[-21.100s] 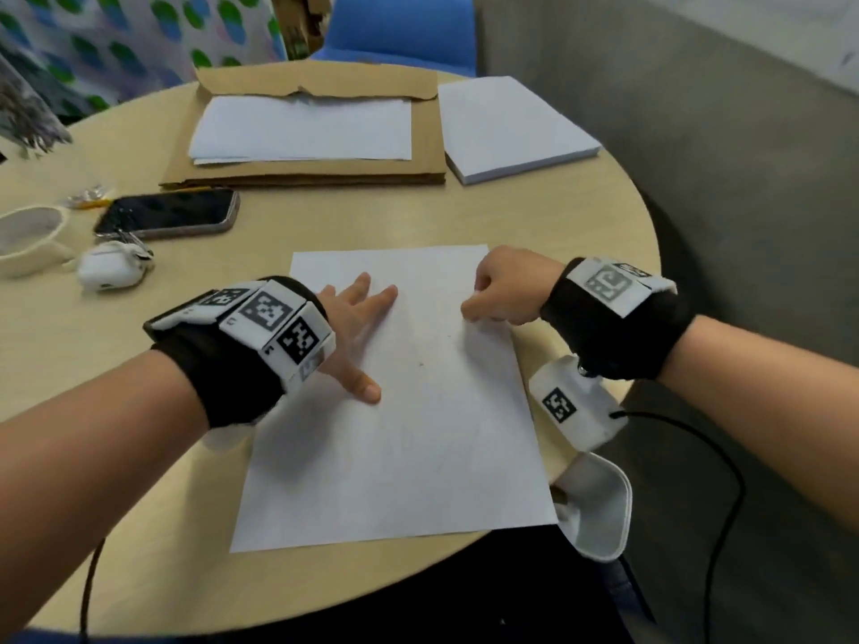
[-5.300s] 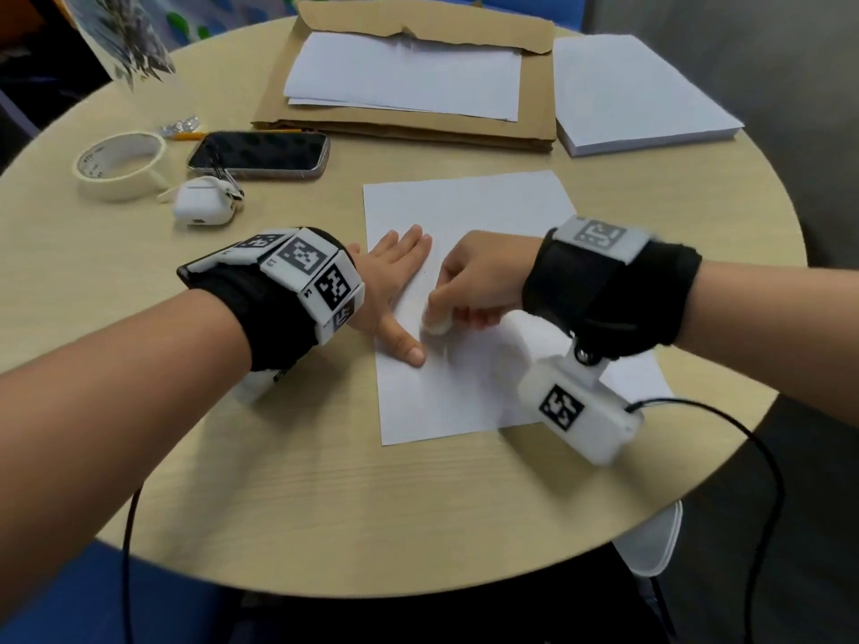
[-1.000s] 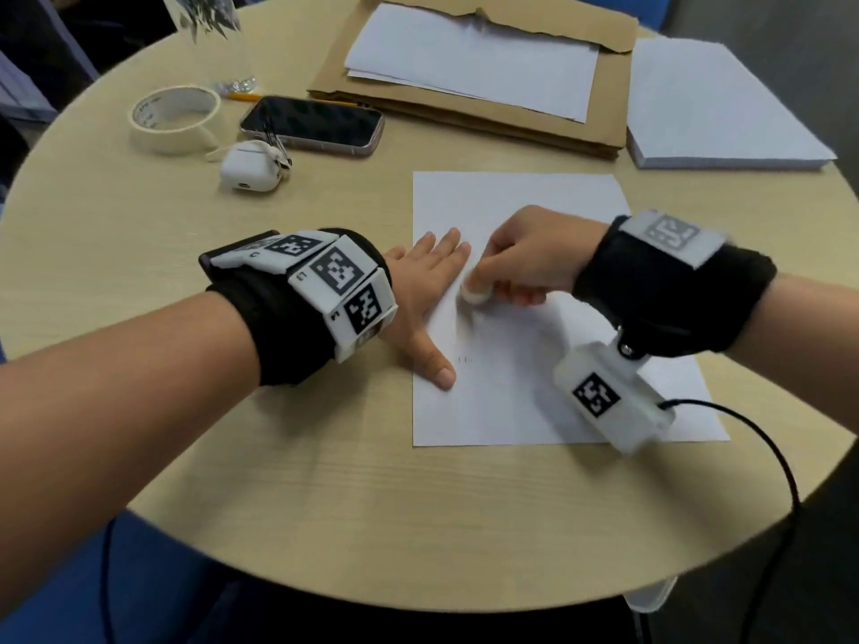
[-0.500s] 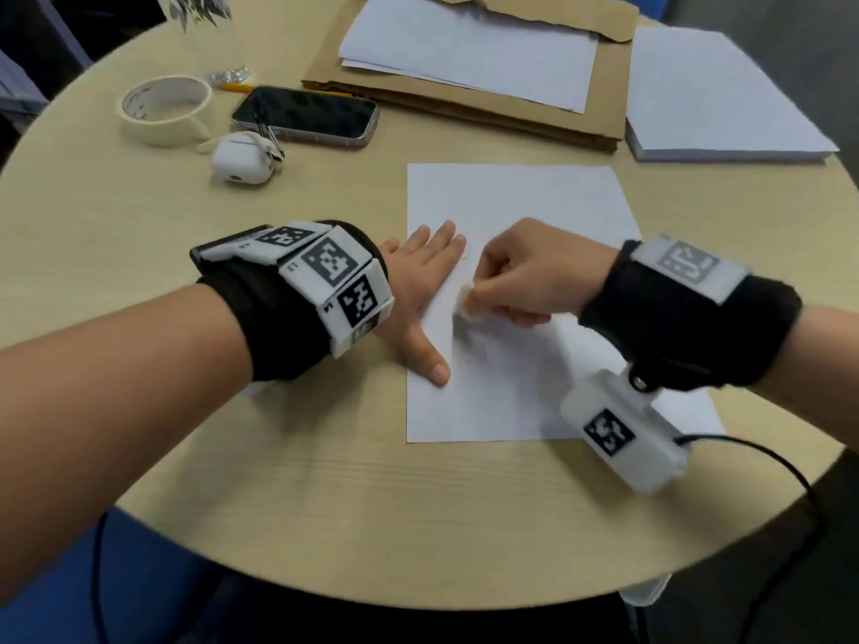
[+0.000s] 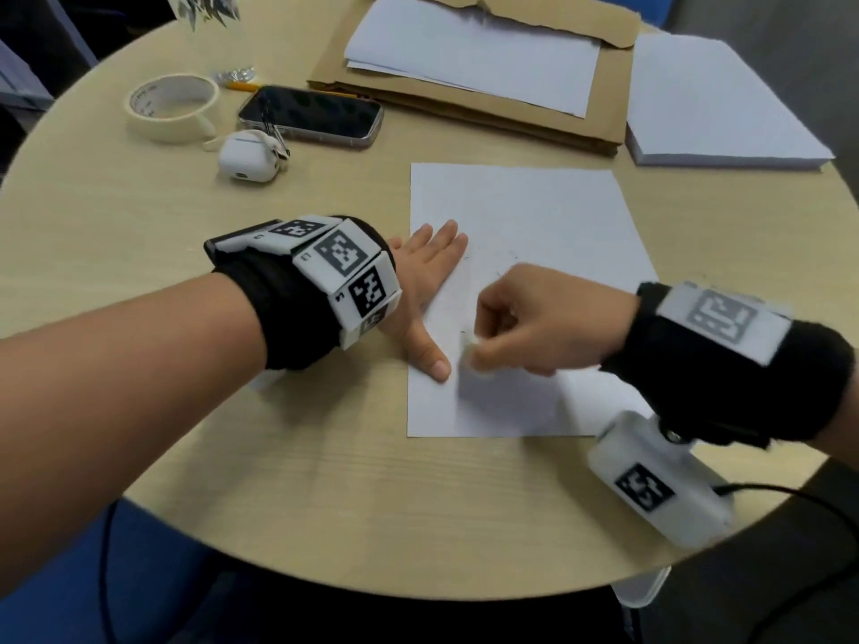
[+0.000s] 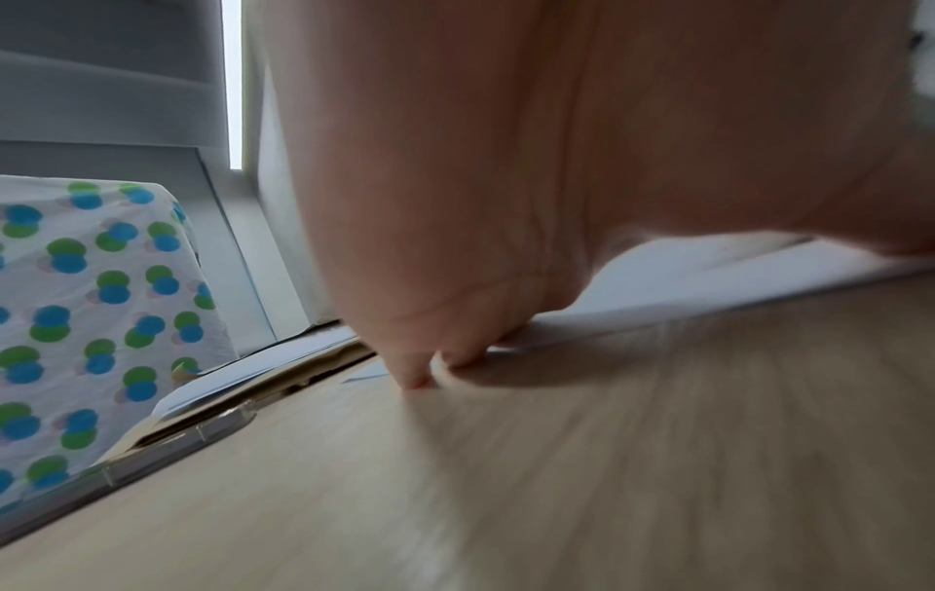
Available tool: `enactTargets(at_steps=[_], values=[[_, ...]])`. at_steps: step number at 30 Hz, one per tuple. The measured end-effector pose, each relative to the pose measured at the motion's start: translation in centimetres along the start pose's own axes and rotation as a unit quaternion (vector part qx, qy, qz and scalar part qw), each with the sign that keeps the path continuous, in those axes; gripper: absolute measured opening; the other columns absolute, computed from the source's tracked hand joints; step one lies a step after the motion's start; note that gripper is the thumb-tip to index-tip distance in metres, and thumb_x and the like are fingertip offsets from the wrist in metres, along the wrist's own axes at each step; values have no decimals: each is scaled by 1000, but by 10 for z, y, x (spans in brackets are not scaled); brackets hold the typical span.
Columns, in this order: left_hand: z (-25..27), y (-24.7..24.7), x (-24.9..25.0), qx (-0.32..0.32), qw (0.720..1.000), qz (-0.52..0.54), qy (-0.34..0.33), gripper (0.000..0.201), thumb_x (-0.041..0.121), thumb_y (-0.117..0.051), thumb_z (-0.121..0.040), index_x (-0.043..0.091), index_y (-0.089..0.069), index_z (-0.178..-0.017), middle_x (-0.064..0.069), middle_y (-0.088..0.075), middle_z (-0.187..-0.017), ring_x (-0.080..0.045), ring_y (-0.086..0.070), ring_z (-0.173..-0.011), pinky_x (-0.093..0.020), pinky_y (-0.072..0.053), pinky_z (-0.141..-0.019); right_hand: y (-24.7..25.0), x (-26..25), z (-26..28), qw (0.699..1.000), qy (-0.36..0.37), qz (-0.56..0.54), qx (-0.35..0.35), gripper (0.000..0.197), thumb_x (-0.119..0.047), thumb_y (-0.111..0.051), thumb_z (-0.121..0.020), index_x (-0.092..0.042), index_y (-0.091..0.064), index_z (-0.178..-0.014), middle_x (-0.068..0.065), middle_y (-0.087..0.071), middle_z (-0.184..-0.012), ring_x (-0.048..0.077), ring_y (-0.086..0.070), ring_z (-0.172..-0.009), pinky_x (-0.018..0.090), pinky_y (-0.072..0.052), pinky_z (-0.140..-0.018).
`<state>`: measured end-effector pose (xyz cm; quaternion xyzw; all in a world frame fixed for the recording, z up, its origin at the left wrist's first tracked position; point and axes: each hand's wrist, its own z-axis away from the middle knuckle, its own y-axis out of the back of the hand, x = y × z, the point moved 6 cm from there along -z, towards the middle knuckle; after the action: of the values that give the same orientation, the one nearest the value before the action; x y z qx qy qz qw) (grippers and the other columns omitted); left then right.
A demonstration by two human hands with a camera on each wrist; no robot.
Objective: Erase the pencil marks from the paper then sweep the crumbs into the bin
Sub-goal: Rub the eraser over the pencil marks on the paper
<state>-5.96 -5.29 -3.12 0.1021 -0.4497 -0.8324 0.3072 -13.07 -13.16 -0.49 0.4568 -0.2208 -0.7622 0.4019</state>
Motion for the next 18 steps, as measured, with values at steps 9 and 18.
enactTargets(at_steps=[9,18], values=[[5,9,1,14,1000,12,-11,122,57,-69,-69,18,16,-148,4,22,-155,-17,13,-145,-36,-1,-118,40,57,11,806,-97,-561,165,17,-16,-53,-86,-13,-53,-69,-4,-34,-57,6,-30,-35,13,-24,-34],[49,9,52,64,974,-98,-191,70,50,-34,-92,34,6,-148,19,28,-149,-6,18,-141,-30,5,-116,7,97,38,662,-108,-719,182,16,-25,-54,-66,-18,-40,-62,-7,-28,-47,8,-26,-32,15,-21,-36]])
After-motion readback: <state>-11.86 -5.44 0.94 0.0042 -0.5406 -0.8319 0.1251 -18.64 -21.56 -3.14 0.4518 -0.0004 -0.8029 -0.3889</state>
